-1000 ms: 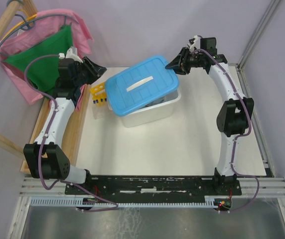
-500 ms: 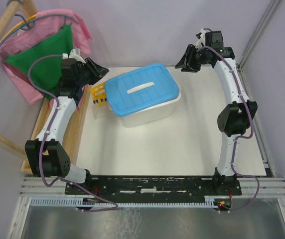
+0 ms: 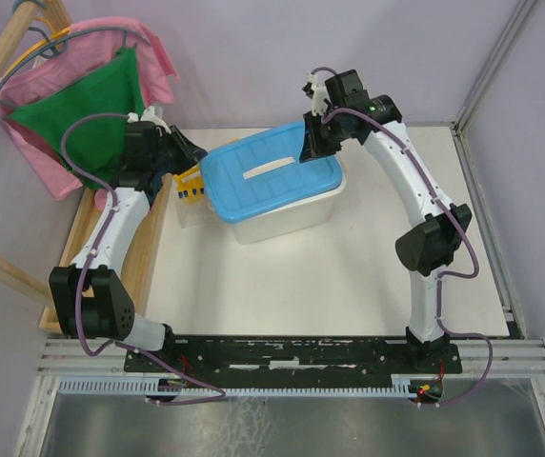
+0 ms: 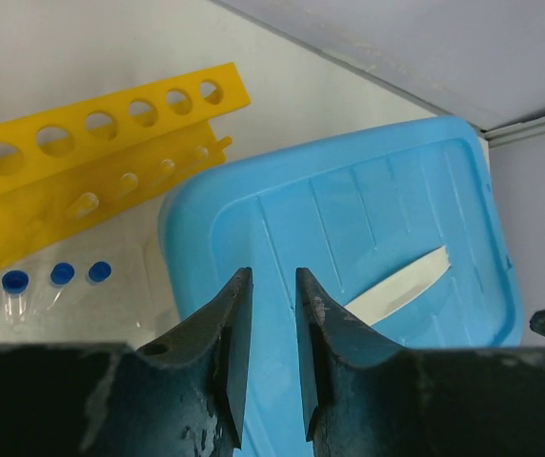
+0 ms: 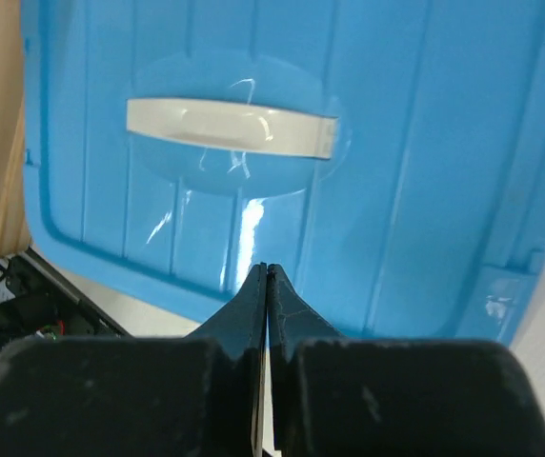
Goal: Organize the chemistry lab equipment
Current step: Close the lid of the storage box.
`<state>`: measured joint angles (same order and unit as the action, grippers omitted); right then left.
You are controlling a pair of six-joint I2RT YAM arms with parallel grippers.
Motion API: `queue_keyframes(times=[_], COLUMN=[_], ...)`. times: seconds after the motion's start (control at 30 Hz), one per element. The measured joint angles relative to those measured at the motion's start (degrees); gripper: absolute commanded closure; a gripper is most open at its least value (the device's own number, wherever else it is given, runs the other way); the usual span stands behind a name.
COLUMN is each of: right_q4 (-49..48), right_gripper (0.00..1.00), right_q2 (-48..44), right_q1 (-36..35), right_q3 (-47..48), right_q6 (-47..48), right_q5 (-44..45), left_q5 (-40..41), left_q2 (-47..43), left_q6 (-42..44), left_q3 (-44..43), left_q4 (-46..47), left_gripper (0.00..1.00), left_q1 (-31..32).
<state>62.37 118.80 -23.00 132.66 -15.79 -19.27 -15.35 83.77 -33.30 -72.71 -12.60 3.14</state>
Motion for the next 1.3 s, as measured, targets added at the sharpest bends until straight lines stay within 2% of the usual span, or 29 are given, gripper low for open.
queue_keyframes(times=[0.13, 0.37, 0.8, 1.3], right_q4=[2.8, 3.45, 7.19, 8.04], right_gripper=[0.95, 0.96, 0.97, 0.96], right_q2=[-0.74, -1.66, -1.68, -2.58], right_q1=[-2.89, -2.01, -1.75, -2.6], right_q3=[0.48, -5.97, -5.6, -7.32], right_q6=[1.92, 3.67, 3.89, 3.39], right_q5=[1.79, 10.64, 23.3, 28.52], left_q5=[0.33, 0.48, 0.5, 0.46], left_q2=[0.02, 0.02, 0.11, 2.6], left_q6=[1.07, 1.53, 1.92, 2.12], left_q3=[0.52, 0.79, 1.11, 1.11], left_q4=[-1.64, -1.95, -2.29, -2.32], left_gripper=[0.69, 0.68, 0.68, 0.68], left_q1=[0.15, 1.22, 2.19, 4.83])
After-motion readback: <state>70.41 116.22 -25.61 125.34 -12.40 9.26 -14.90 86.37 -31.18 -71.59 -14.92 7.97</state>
